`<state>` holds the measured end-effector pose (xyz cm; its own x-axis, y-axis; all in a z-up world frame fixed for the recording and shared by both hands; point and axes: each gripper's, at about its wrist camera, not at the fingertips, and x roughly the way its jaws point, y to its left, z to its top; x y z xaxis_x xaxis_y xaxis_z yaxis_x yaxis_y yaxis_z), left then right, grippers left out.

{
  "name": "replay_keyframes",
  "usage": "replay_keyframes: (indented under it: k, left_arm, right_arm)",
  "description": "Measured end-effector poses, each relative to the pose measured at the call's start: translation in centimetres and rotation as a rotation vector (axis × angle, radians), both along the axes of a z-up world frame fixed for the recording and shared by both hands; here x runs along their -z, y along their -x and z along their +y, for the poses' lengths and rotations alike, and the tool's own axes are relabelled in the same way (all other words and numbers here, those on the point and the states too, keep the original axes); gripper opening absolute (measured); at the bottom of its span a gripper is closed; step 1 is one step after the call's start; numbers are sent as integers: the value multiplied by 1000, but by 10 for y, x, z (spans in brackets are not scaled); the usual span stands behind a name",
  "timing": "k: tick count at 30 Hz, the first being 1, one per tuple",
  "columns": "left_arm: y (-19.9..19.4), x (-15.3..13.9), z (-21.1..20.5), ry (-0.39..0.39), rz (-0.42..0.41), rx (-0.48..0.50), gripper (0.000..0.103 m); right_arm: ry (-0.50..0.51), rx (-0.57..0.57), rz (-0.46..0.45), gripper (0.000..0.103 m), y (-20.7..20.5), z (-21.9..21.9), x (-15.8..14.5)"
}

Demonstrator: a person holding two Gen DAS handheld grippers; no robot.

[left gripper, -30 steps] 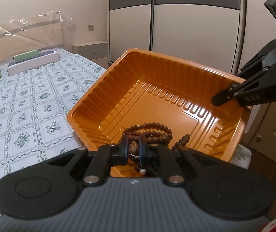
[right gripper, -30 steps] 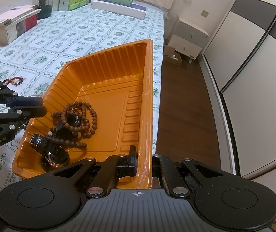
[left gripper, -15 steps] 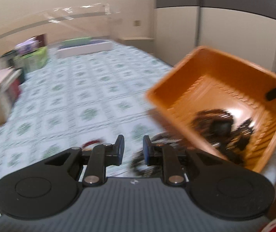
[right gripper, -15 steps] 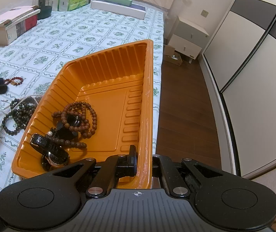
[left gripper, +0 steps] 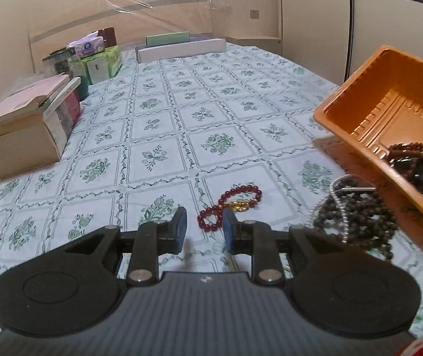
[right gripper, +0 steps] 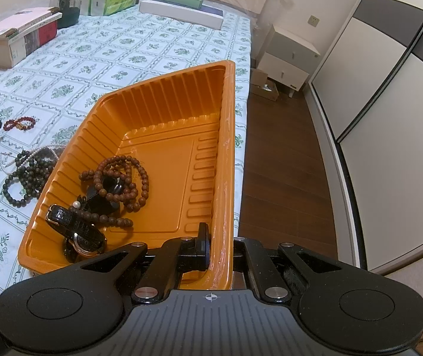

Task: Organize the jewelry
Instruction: 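Grasp the red bead bracelet with the left gripper and lift it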

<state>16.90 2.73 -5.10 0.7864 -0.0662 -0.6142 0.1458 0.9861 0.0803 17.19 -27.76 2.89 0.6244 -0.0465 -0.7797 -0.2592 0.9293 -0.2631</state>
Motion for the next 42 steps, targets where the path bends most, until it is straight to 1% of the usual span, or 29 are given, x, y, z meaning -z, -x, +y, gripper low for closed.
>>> replay_keyframes:
  k: [3, 7, 9, 11, 15, 16, 17, 18, 21, 22, 32, 36, 42]
  left_arm:
    - [-10, 5, -3, -17, -2, 21, 23]
    - [-19, 10, -11, -58, -10, 84, 23]
    - [-26, 13, -13, -75, -4, 115, 30]
    - [-32, 17, -13, -74, 25, 132, 32]
    - [-33, 19, -11, -64, 35, 148, 32]
    - [-33, 19, -10, -61, 41, 147, 31]
    - [-32, 18, -10, -58, 46, 150, 24]
    - [-30, 18, -10, -56, 54, 158, 11]
    - [-20, 17, -14, -89, 52, 171, 6]
    - [-17, 16, -13, -89, 52, 172, 5]
    - [17, -4, -5, -82, 7, 145, 4]
    - [17, -16, 2, -65, -6, 126, 4]
    - [14, -43, 13, -20, -41, 113, 4]
  right_arm:
    - [1, 1, 3, 4, 0, -1, 1]
    - [3, 1, 4, 4, 0, 0, 1]
    - [4, 1, 5, 4, 0, 0, 2]
    - [5, 2, 7, 4, -1, 0, 3]
    - [6, 4, 9, 4, -2, 0, 4]
    - [6, 4, 9, 4, -2, 0, 3]
    - [7, 5, 9, 4, -2, 0, 4]
    - [7, 5, 10, 4, -2, 0, 4]
    - [8, 4, 8, 4, -2, 1, 4]
    - [7, 3, 8, 4, -2, 1, 4]
    - [8, 2, 6, 4, -1, 1, 3]
    - [9, 0, 4, 4, -1, 3, 1]
    - [9, 3, 4, 4, -1, 3, 0]
